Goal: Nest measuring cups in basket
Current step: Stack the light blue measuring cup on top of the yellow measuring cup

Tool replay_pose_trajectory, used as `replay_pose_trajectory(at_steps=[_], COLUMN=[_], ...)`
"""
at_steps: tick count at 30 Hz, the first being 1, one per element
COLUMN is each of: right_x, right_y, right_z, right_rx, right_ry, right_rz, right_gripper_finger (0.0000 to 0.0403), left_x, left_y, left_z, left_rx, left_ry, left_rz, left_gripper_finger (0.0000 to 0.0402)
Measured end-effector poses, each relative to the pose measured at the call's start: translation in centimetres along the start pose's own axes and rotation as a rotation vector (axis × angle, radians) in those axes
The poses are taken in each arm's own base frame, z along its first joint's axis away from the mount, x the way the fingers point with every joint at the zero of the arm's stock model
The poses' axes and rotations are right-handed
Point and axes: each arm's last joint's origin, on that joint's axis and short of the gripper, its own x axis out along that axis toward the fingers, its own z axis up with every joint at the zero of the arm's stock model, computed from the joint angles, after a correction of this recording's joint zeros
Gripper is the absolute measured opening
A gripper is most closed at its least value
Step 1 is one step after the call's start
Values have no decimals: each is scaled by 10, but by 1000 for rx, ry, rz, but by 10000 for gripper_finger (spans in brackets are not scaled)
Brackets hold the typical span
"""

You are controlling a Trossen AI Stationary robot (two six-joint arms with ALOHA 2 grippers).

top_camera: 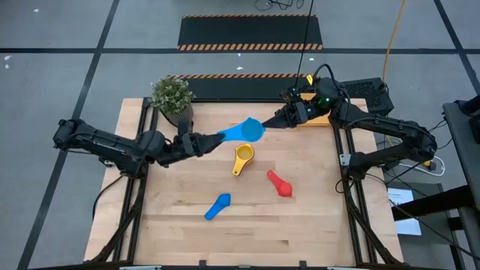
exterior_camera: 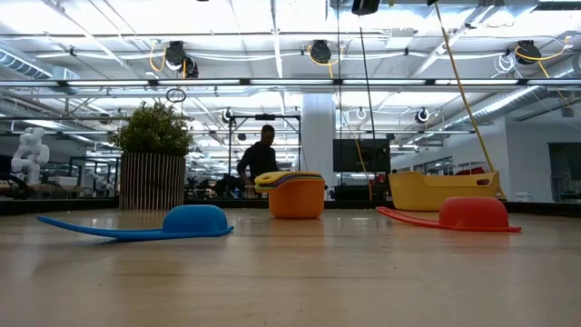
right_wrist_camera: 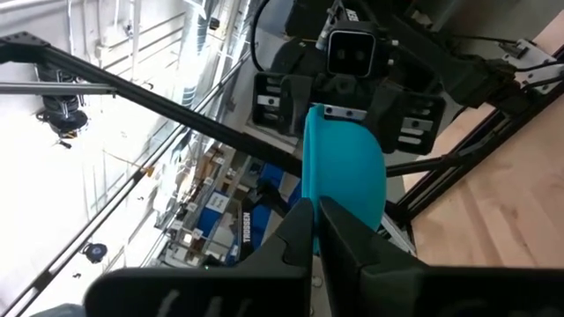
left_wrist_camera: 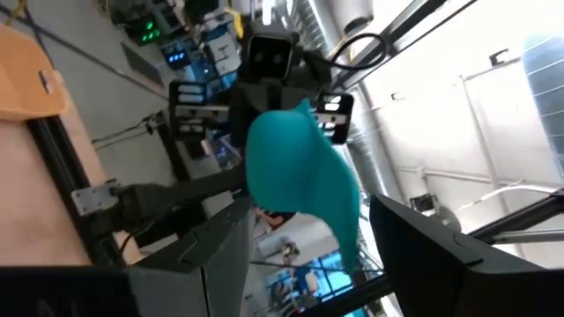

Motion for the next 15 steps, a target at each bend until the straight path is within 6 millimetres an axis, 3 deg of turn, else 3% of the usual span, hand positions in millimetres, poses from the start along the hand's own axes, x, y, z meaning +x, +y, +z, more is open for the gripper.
replay_pose_trajectory(at_steps=[15], right_x=[0], right_y=[-2], right_z=[-2], right_rx=[44], right_ry=[43], right_rz=[-6], right_gripper_finger=[0], left_x=[0], left_y=[0], left_z=[0], left_rx=[7], left_ry=[-8], left_rz=[2], left_gripper_finger=[227])
